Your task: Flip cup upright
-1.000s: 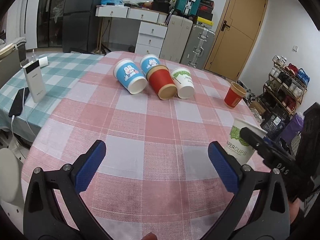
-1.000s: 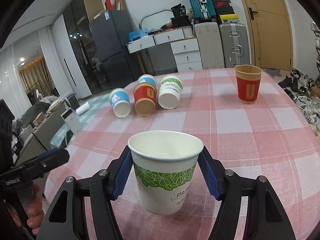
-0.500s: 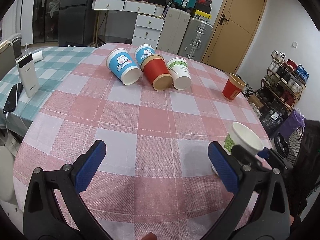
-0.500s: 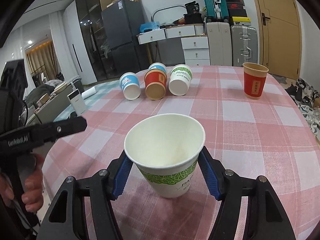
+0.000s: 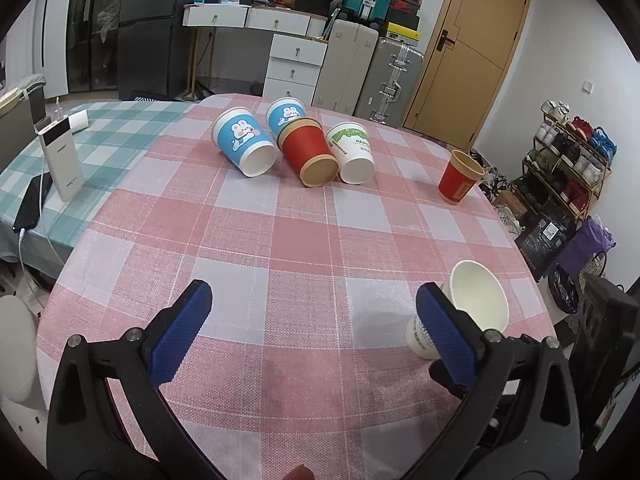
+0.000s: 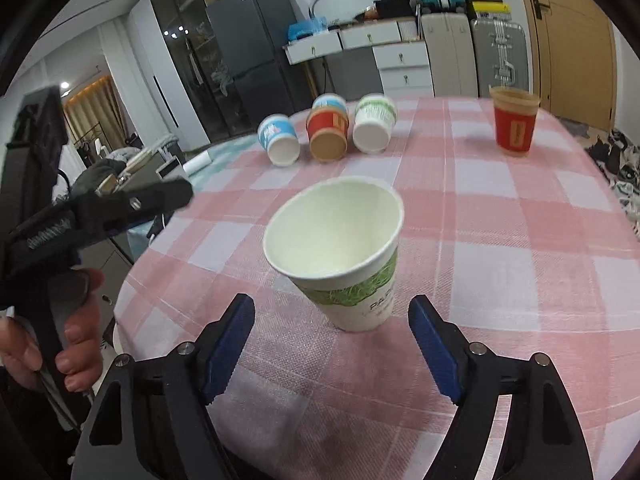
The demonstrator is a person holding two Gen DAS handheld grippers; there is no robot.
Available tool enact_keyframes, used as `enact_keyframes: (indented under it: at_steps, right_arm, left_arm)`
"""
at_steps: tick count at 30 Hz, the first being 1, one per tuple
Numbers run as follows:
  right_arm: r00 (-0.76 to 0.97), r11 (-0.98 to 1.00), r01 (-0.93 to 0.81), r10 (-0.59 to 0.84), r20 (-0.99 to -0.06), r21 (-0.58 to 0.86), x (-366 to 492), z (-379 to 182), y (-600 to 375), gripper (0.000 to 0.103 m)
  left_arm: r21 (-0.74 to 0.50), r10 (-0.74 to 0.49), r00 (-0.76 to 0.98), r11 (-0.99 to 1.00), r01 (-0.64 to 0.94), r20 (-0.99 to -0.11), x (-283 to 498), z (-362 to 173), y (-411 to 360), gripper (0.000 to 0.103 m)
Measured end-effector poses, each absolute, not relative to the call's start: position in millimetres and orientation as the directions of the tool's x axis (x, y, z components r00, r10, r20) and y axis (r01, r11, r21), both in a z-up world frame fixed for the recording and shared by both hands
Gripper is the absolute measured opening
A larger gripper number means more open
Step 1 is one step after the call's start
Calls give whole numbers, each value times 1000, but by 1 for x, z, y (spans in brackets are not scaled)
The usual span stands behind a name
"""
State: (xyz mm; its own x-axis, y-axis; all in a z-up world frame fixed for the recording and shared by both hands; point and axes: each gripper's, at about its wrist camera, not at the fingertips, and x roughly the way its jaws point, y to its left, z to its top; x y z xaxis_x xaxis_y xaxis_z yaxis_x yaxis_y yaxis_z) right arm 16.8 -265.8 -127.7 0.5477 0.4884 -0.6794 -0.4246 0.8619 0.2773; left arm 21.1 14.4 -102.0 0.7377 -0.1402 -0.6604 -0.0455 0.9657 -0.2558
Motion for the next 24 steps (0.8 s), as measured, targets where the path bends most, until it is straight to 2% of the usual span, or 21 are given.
enact_keyframes:
  at_steps: [1,8,15,24]
  right_arm:
    - [561,859,-426,496,-662,284,14,-120,-271,88]
    - [663,856,-420,517,-541,303,-6,-63,-306,97]
    - [660,804,-460,593,-461,377,-13,-37,-329,98]
    - [663,802,-489,597,-451,344,-24,-27,-327,100]
  left_arm:
    - [-248,-139,738,968,-39,-660,20,-100,11,102]
    - [-184,-146,768,982,38,-623,5,-76,-24,102]
    - [-174,-197,767,978,112,-611,-5,-56,-55,102]
    - [-169,-203,775,978,126,-598,-18,-44,-70,102]
